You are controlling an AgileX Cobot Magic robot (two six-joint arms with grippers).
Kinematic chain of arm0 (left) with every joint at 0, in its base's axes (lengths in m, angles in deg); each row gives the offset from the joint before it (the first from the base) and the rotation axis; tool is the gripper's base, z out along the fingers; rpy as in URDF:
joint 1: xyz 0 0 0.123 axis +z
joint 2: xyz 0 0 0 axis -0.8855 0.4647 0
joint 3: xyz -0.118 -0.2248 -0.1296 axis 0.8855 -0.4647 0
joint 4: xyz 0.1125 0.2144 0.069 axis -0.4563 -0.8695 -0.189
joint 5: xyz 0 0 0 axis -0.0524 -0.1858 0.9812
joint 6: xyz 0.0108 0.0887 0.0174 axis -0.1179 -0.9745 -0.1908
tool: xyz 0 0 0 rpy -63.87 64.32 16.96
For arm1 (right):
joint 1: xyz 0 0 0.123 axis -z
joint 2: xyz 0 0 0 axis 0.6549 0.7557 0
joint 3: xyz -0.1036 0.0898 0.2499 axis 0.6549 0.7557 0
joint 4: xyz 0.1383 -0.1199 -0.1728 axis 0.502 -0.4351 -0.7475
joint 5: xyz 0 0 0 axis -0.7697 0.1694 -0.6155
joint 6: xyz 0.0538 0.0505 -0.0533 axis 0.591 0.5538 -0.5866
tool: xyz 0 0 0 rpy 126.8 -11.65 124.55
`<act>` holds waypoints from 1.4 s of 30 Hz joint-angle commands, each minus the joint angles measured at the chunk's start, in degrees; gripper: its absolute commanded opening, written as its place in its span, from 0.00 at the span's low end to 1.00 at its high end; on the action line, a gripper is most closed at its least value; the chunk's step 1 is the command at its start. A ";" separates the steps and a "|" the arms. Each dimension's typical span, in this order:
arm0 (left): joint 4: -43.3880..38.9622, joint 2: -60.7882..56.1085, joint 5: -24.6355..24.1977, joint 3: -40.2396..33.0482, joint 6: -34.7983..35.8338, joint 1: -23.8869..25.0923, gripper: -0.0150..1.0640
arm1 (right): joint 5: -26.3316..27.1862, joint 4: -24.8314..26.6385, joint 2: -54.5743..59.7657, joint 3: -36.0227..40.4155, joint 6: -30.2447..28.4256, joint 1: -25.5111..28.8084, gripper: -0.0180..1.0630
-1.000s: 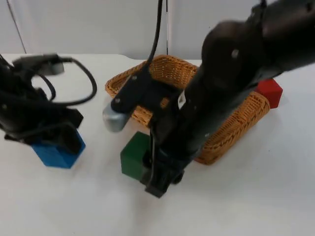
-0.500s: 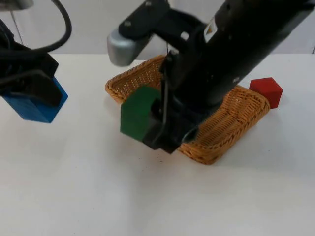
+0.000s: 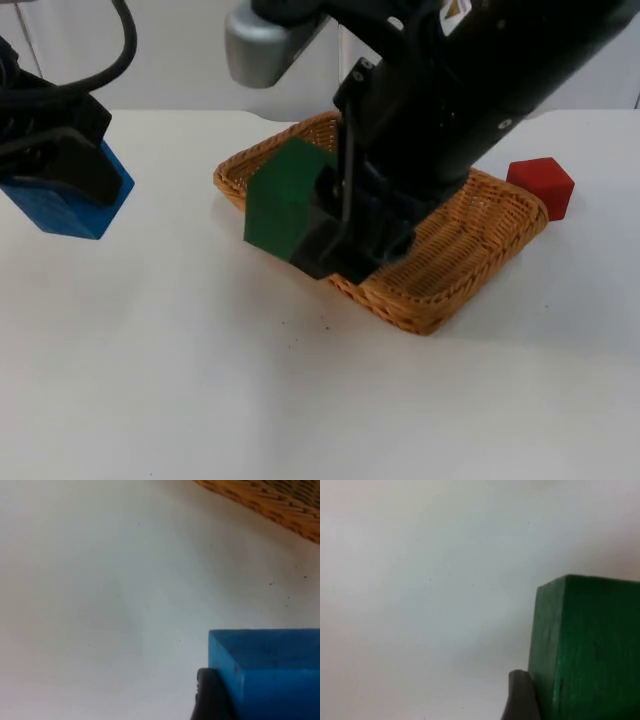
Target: Pick up one cube with each hand and place exactly two cubes into the same basket, leaving the remaining cube outside.
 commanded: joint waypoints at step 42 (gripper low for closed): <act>14.04 12.67 5.55 10.66 -6.85 -1.83 0.01 | 4.23 0.02 -0.70 -0.37 4.49 17.18 0.01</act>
